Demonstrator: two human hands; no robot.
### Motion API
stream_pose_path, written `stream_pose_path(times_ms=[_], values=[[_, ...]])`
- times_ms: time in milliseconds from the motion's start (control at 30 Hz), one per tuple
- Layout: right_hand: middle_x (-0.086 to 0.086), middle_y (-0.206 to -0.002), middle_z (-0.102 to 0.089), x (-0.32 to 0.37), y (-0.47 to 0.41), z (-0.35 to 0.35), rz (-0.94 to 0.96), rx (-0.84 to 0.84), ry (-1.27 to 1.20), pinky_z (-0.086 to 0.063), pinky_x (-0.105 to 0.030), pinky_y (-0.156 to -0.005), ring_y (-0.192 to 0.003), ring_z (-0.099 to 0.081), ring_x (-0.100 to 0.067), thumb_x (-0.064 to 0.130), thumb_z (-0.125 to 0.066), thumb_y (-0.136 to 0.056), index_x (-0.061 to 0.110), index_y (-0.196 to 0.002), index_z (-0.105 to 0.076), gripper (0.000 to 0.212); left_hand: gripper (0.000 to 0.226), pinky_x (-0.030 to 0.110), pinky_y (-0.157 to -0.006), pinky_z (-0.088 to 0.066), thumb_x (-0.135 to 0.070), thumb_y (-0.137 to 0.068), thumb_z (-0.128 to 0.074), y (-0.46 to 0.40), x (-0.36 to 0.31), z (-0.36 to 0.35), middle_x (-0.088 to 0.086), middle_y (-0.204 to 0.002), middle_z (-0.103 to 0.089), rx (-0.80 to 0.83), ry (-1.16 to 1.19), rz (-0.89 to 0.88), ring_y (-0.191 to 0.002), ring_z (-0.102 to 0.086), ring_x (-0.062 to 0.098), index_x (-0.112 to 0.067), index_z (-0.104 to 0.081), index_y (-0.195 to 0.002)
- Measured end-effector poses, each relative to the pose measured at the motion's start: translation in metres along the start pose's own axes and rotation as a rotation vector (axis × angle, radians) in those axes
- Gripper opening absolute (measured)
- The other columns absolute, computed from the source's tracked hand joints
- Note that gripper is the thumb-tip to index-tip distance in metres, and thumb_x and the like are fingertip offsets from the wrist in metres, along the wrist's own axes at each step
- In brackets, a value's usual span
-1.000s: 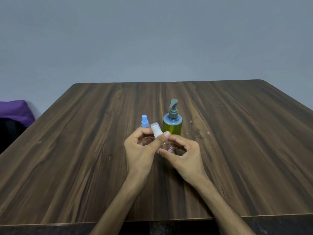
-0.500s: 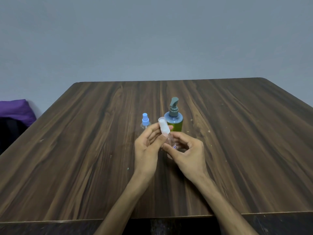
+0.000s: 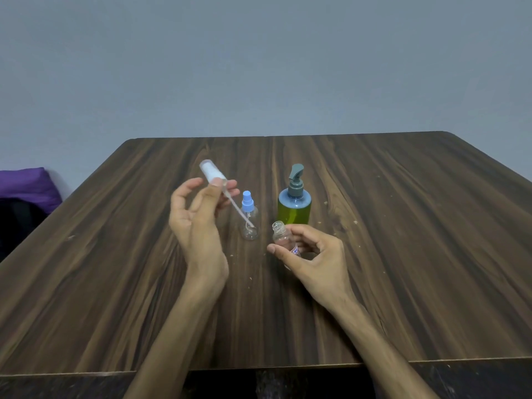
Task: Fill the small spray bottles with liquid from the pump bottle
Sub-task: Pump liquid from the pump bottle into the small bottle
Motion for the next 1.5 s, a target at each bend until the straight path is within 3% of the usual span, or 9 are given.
stream_pose_path(times_ms=[167,333,567,800,967,1100,1267,1400,1500], values=[[0.007,-0.087,-0.079,-0.004,0.000,-0.001,-0.013,0.009,-0.020,-0.061,-0.036,-0.077,-0.084,-0.077,-0.016,0.024,-0.092,-0.079,0.021,-0.104,-0.080,0.029,0.006,0.025,-0.070,-0.054,-0.006,-0.098,-0.065,-0.035,0.010,0.033,0.004,-0.074,-0.074,-0.071,-0.212,0.074,-0.065,-0.067,0.014,-0.007,-0.066,-0.104],[0.006,-0.086,-0.079,-0.004,0.000,-0.002,-0.010,0.011,-0.018,-0.060,-0.032,-0.073,-0.083,-0.076,-0.017,0.024,-0.091,-0.079,0.022,-0.104,-0.079,0.027,0.014,0.032,-0.071,-0.050,-0.032,-0.089,-0.081,-0.057,0.057,0.066,-0.008,-0.070,-0.070,0.108,-0.917,0.041,-0.061,-0.059,0.009,-0.022,-0.070,-0.091],[0.007,-0.086,-0.079,-0.003,0.000,-0.001,-0.002,0.016,0.009,-0.061,-0.031,-0.075,-0.083,-0.076,-0.014,0.024,-0.091,-0.079,0.020,-0.104,-0.079,0.028,0.020,0.035,-0.101,-0.036,-0.020,-0.083,-0.083,-0.062,0.074,0.045,-0.014,-0.078,-0.071,0.406,-1.284,-0.224,-0.084,-0.067,0.010,-0.029,-0.067,-0.090],[0.007,-0.084,-0.079,-0.003,0.000,-0.002,0.000,0.021,0.006,-0.058,-0.023,-0.074,-0.082,-0.076,-0.012,0.021,-0.092,-0.079,0.019,-0.103,-0.080,0.027,0.026,0.043,-0.106,-0.039,-0.030,-0.083,-0.088,-0.063,0.081,0.044,-0.019,-0.085,-0.073,0.463,-1.232,-0.261,-0.094,-0.069,0.007,-0.032,-0.071,-0.102],[0.006,-0.084,-0.079,-0.004,0.000,-0.003,-0.012,0.020,-0.007,-0.056,-0.022,-0.072,-0.083,-0.076,-0.013,0.020,-0.092,-0.079,0.019,-0.103,-0.079,0.027,0.048,0.046,-0.114,-0.040,-0.048,-0.073,-0.066,-0.054,0.073,0.050,-0.025,-0.101,-0.073,0.473,-1.155,-0.194,-0.109,-0.069,0.006,-0.028,-0.073,-0.116],[0.006,-0.085,-0.079,-0.005,0.000,-0.003,-0.018,0.025,-0.026,-0.059,-0.027,-0.073,-0.083,-0.076,-0.013,0.020,-0.091,-0.079,0.018,-0.103,-0.079,0.026,0.044,0.053,-0.112,-0.047,-0.031,-0.074,-0.063,-0.047,0.051,0.053,-0.021,-0.112,-0.071,0.337,-1.016,-0.226,-0.113,-0.065,0.007,-0.023,-0.075,-0.116],[0.009,-0.093,-0.078,0.003,0.001,-0.003,0.019,0.031,-0.029,-0.059,-0.021,-0.071,-0.087,-0.075,-0.011,0.025,-0.089,-0.082,0.021,-0.108,-0.080,0.028,0.010,0.040,-0.084,-0.056,-0.018,-0.088,-0.067,0.005,0.019,0.029,-0.004,-0.091,-0.072,0.292,-0.719,-0.387,-0.087,-0.068,0.015,-0.014,-0.072,-0.096],[0.005,-0.095,-0.071,0.005,-0.002,-0.004,0.081,0.017,0.013,-0.056,-0.024,-0.068,-0.084,-0.070,-0.017,0.025,-0.089,-0.082,0.019,-0.112,-0.079,0.032,0.035,0.026,-0.082,-0.055,-0.042,-0.084,-0.082,0.037,0.045,-0.003,-0.010,-0.098,-0.074,0.532,-0.731,-0.226,-0.091,-0.071,0.015,-0.021,-0.074,-0.111],[0.005,-0.095,-0.072,0.000,-0.004,-0.001,0.066,-0.007,0.017,-0.054,-0.022,-0.067,-0.082,-0.069,-0.017,0.022,-0.090,-0.081,0.018,-0.111,-0.079,0.033,0.032,0.019,-0.075,-0.055,-0.023,-0.082,-0.092,0.038,0.060,-0.011,-0.013,-0.094,-0.076,0.510,-0.644,-0.098,-0.083,-0.069,0.002,-0.027,-0.075,-0.109]])
Point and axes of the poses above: each hand's wrist, its own y-axis away from the middle knuckle, its own z-axis out of the back of the hand, x = y × z, the point moved 7 cm from there along -y, towards the middle knuckle
